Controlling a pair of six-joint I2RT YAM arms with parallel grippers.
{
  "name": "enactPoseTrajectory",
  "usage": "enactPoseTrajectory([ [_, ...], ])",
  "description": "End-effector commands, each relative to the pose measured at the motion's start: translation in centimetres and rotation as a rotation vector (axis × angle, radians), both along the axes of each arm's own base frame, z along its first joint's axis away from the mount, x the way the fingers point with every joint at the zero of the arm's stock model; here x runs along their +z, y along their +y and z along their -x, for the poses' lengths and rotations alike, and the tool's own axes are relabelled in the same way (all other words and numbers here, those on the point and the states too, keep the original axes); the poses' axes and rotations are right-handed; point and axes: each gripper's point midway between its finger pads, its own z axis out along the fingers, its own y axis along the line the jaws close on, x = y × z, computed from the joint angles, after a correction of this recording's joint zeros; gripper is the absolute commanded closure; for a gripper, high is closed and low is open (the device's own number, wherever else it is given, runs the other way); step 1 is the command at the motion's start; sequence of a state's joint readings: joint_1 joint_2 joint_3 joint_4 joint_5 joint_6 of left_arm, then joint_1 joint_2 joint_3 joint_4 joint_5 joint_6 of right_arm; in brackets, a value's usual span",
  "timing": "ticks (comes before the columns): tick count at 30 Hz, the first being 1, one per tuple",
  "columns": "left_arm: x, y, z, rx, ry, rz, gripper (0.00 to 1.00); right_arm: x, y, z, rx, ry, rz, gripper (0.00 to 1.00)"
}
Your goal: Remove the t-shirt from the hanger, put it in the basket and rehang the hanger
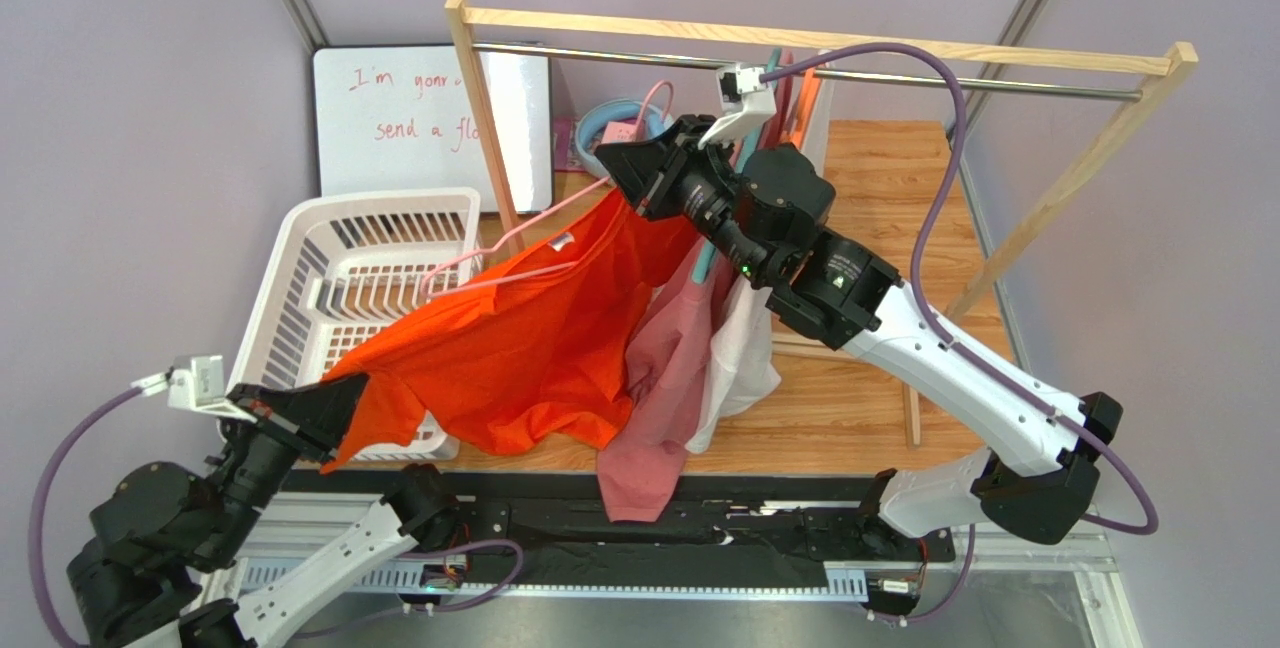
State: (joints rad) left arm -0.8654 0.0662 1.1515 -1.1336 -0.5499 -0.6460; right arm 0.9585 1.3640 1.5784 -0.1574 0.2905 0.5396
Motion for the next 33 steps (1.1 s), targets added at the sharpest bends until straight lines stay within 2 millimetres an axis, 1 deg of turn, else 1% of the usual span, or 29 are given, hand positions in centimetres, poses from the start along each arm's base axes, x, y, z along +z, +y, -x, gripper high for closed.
enactPoseTrajectory([
  [1,2.1,-5.5,-2.8,-0.101,-0.012,-0.047,1.0,2.9,1.4,3.2,0.197,0.044,-0.131,1.0],
  [2,2.4,-6.3,-3.3,-0.109,-0.011,-0.056,1.0,3.0,2.2,4.6,0.265,0.048,-0.139,1.0],
  [3,2.2,-7.7,-4.3,-0.118,0.018,-0.089,1.0,3.3,2.6,5.3,0.304,0.057,-0.159,1.0],
  [4,2.9,-8.6,-4.8,-0.131,0.012,-0.086,1.0,3.3,3.2,6.2,0.352,0.061,-0.159,1.0],
  [5,3.1,-9.4,-5.3,-0.141,0.019,-0.099,1.0,3.9,3.7,7.5,0.411,0.057,-0.163,1.0],
  [6,2.7,-10.8,-6.4,-0.151,0.049,-0.143,1.0,4.1,3.8,8.0,0.437,0.059,-0.166,1.0],
  [7,3.2,-11.5,-6.8,-0.159,0.046,-0.144,1.0,4.3,4.0,8.4,0.462,0.056,-0.168,1.0],
  [8,2.5,-12.7,-7.8,-0.161,0.08,-0.187,1.0,4.7,4.1,9.3,0.505,0.049,-0.168,1.0],
  [10,2.5,-13.5,-8.7,-0.156,0.096,-0.222,1.0,5.0,3.8,9.9,0.527,0.032,-0.152,1.0],
  [11,1.6,-14.3,-9.5,-0.156,0.13,-0.261,1.0,5.2,3.6,10.2,0.536,0.021,-0.144,1.0],
  [12,0.9,-14.5,-9.8,-0.152,0.154,-0.286,1.0,5.3,3.3,10.3,0.532,0.01,-0.134,1.0],
  [13,0.2,-14.7,-10.1,-0.143,0.176,-0.299,1.0,4.8,3.0,10.3,0.52,0.003,-0.103,1.0],
  [14,-0.6,-15.0,-10.4,-0.145,0.195,-0.314,1.0,5.5,2.0,10.3,0.492,-0.02,-0.104,1.0],
  [15,-1.3,-15.7,-10.8,-0.151,0.207,-0.323,1.0,5.5,1.5,10.3,0.474,-0.031,-0.093,1.0],
  [16,-2.8,-16.3,-11.0,-0.161,0.239,-0.333,1.0,5.4,0.8,10.3,0.454,-0.036,-0.078,1.0],
  [17,-3.7,-17.0,-11.2,-0.172,0.256,-0.34,1.0,6.0,-0.3,10.1,0.413,-0.067,-0.071,1.0],
  [18,-4.0,-17.7,-11.5,-0.183,0.252,-0.324,1.0,6.1,-0.9,10.2,0.396,-0.075,-0.068,1.0],
  [19,-5.4,-18.3,-11.6,-0.204,0.277,-0.332,1.0,6.1,-1.3,10.2,0.385,-0.084,-0.063,1.0],
  [20,-6.3,-18.8,-11.8,-0.203,0.303,-0.326,1.0,6.2,-1.7,10.1,0.371,-0.097,-0.059,1.0],
  [21,-6.6,-19.3,-12.1,-0.202,0.305,-0.313,0.97,6.5,-2.2,10.3,0.366,-0.108,-0.064,1.0],
  [23,-8.8,-20.0,-12.2,-0.217,0.35,-0.326,0.85,6.3,-2.3,10.5,0.373,-0.112,-0.055,1.0],
  [24,-9.4,-20.3,-12.3,-0.22,0.359,-0.328,0.7,6.2,-2.4,10.6,0.374,-0.111,-0.053,1.0],
  [26,-11.7,-20.2,-12.4,-0.205,0.406,-0.362,0.58,5.6,-2.2,10.5,0.374,-0.104,-0.037,1.0],
  [27,-12.3,-20.4,-12.6,-0.196,0.42,-0.353,0.39,5.4,-2.3,10.5,0.372,-0.102,-0.033,1.0],
  [28,-13.6,-20.4,-12.5,-0.197,0.441,-0.365,0.33,5.4,-2.3,10.6,0.374,-0.101,-0.032,1.0],
  [29,-14.7,-20.8,-12.5,-0.205,0.462,-0.377,0.23,5.1,-2.3,10.4,0.371,-0.098,-0.026,1.0],
  [30,-15.4,-21.2,-12.7,-0.213,0.47,-0.371,0.11,5.2,-2.3,10.5,0.372,-0.1,-0.028,1.0],
  [32,-17.1,-22.0,-12.8,-0.224,0.51,-0.38,0.1,5.1,-2.3,10.5,0.372,-0.1,-0.028,1.0],
  [33,-17.7,-22.4,-12.9,-0.227,0.519,-0.375,0.1,5.1,-2.3,10.5,0.372,-0.1,-0.026,1.0],
])
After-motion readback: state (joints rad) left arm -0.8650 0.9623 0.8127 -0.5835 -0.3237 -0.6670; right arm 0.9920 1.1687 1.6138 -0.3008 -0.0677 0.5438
